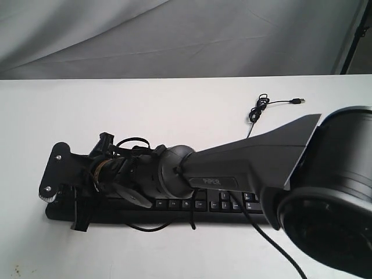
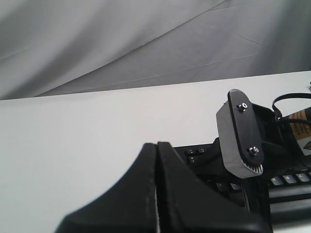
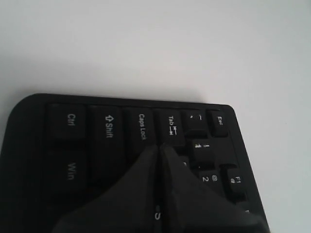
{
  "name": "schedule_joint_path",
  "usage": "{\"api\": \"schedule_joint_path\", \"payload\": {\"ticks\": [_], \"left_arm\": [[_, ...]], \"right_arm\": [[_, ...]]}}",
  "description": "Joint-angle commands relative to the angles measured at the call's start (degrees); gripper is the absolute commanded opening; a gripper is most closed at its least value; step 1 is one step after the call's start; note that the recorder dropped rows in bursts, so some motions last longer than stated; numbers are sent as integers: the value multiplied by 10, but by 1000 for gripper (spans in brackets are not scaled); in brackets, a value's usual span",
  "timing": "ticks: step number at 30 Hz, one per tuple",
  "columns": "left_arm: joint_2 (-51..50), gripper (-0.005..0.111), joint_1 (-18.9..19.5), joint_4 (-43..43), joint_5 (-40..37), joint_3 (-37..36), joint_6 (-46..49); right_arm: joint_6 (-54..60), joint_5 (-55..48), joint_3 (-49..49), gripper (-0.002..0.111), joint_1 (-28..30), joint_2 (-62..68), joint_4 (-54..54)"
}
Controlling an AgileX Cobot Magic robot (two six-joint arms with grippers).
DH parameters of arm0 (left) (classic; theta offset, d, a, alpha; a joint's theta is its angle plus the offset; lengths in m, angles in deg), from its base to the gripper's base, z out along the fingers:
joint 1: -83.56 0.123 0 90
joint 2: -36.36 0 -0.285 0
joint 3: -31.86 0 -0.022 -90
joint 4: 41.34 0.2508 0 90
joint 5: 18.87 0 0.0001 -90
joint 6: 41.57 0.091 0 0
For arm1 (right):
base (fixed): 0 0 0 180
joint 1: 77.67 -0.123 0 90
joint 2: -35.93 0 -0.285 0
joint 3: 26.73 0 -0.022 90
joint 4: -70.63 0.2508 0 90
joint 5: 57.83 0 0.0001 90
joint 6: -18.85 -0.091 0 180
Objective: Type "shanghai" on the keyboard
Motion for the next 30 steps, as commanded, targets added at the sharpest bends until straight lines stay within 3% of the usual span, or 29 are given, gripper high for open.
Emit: {"api": "schedule_joint_path", "payload": {"ticks": [1,11,24,30], "left_arm": [[2,0,-2,3,3,-2,-2],[2,0,-2,3,3,-2,-2],[2,0,-2,3,3,-2,-2],[2,0,-2,3,3,-2,-2]], "right_arm": [[2,3,-2,0,5,1,4],[4,-19,6,0,5,-34,-2],[6,16,239,0,53,-198,52],[6,30,263,0,56,-191,54]]}}
